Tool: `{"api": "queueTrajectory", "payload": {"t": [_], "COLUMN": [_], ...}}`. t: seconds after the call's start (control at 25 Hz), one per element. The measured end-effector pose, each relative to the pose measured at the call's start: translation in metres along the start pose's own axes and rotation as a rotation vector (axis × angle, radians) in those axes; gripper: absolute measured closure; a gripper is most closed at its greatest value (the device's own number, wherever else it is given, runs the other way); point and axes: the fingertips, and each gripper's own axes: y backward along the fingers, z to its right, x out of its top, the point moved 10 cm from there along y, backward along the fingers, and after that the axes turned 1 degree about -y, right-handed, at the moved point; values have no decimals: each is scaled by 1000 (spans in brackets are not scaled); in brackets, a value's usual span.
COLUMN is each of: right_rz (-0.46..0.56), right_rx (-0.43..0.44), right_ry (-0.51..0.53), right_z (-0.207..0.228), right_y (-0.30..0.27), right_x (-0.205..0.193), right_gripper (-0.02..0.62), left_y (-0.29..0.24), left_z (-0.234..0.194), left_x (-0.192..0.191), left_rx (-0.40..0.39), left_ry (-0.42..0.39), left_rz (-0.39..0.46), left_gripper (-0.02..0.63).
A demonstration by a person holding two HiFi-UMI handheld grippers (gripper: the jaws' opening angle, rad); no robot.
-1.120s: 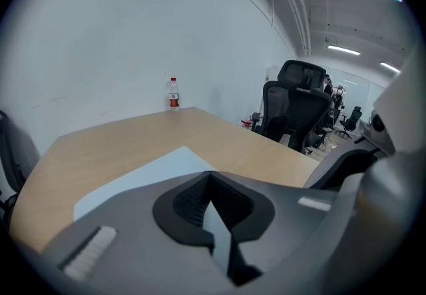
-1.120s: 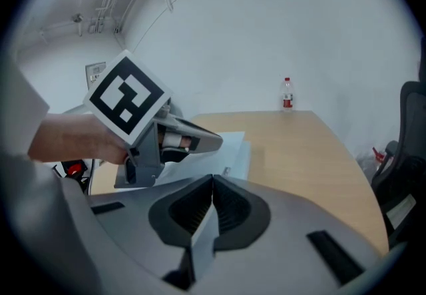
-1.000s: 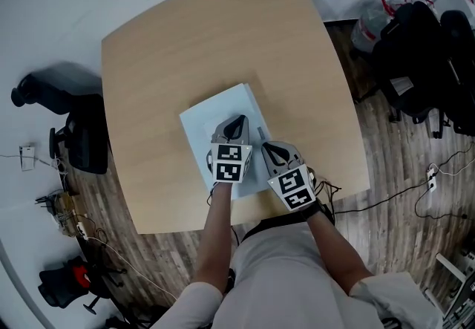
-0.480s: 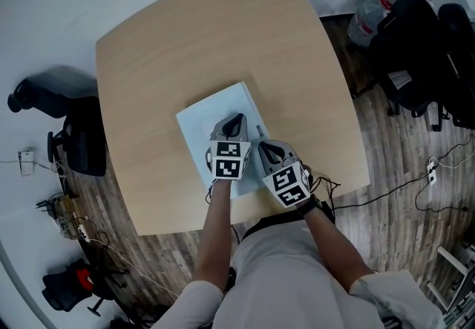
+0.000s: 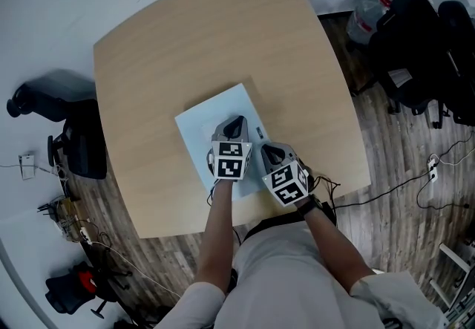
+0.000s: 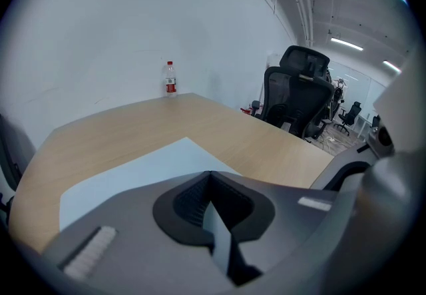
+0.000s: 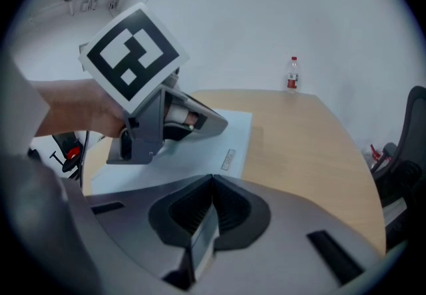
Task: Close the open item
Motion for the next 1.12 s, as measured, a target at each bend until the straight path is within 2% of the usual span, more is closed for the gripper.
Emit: {"api": "queueTrajectory", "payload": {"t": [0.2, 0.4, 0.6, 0.84, 1.12], "right_rz": [-16, -5, -1, -8, 138], "right_rx": [-10, -22, -38, -13, -70], "right_ry": [10, 14, 22, 16, -33], "right_z": [0, -1, -3, 0, 7], "right_y": [-2, -3, -4, -3, 30], "right_x": [-1, -3, -5, -4, 12], "right_gripper": [581, 581, 581, 581, 581], "left_y": [-12, -14, -14, -7, 43], "left_z": [6, 1, 3, 6, -8], "left_x": [-7, -9, -10, -11, 6], "left_rx": [15, -18, -5, -34, -25], "left_ry": [-42, -10, -23, -69, 76], "left_rz": [-66, -72, -59, 0, 176], "left_gripper": [601, 600, 600, 600, 600]}}
